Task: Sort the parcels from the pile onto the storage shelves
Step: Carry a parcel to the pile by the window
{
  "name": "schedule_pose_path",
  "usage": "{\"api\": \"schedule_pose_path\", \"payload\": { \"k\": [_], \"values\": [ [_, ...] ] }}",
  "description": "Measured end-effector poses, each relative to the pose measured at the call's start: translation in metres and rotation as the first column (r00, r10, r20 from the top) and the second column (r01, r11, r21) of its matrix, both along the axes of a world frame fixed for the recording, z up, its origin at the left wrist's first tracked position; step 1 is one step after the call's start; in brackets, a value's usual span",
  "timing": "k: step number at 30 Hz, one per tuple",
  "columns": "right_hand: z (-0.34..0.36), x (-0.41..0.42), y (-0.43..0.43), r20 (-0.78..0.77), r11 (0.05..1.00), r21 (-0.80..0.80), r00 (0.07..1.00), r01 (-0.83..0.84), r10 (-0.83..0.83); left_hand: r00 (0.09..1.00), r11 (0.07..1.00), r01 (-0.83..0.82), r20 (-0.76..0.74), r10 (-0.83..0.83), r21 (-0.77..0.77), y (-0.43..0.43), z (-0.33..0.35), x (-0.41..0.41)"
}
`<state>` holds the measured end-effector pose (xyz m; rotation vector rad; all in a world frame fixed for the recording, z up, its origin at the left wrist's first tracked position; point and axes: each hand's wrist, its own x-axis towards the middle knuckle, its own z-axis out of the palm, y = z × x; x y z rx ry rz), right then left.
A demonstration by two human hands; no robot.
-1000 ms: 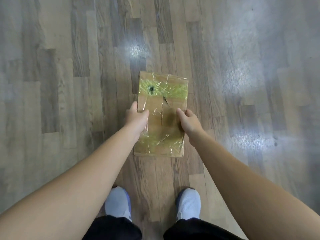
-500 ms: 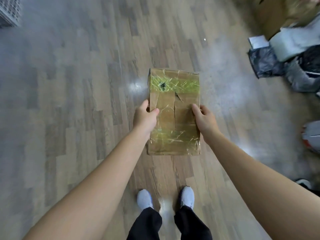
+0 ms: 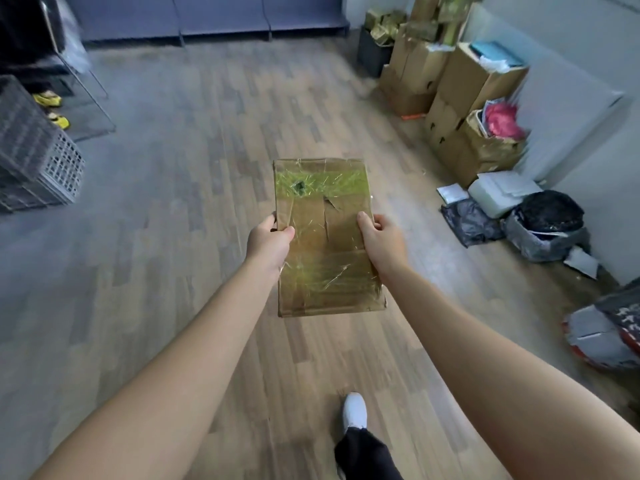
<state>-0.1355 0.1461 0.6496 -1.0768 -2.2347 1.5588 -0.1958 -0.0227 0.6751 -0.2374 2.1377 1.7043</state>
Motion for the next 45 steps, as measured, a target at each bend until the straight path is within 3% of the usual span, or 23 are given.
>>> {"api": "schedule_pose_path", "payload": {
  "k": [5, 13, 25, 35, 45],
  "values": [
    [0.014, -0.058, 0.039, -0.052, 1.000, -0.016, 0.999, 0.005, -0.006, 0.999, 1.000, 0.017, -0.043, -0.017, 0.004, 0.042, 0.018, -0.067],
    [0.054, -0.206, 0.130, -0.082, 0.996, 0.029, 0.993, -0.080, 0.082, 0.978, 0.990, -0.080, -0.203, 0.055, -0.119, 0.125, 0.064, -0.195],
    [0.099, -0.404, 0.232, -0.228, 0.983, 0.091, 0.957, -0.161, 0.178, 0.964, 0.997, -0.068, -0.258, 0.057, -0.035, 0.219, 0.101, -0.401],
    [0.143, -0.608, 0.330, -0.333, 0.959, -0.175, 0.930, -0.225, 0.157, 0.953, 0.995, 0.047, -0.302, -0.020, 0.084, 0.314, 0.127, -0.638],
    [0.138, -0.776, 0.450, -0.348, 0.951, -0.248, 0.933, -0.183, 0.089, 0.955, 0.988, 0.139, -0.273, -0.115, 0.070, 0.439, 0.129, -0.820]
  ]
}}
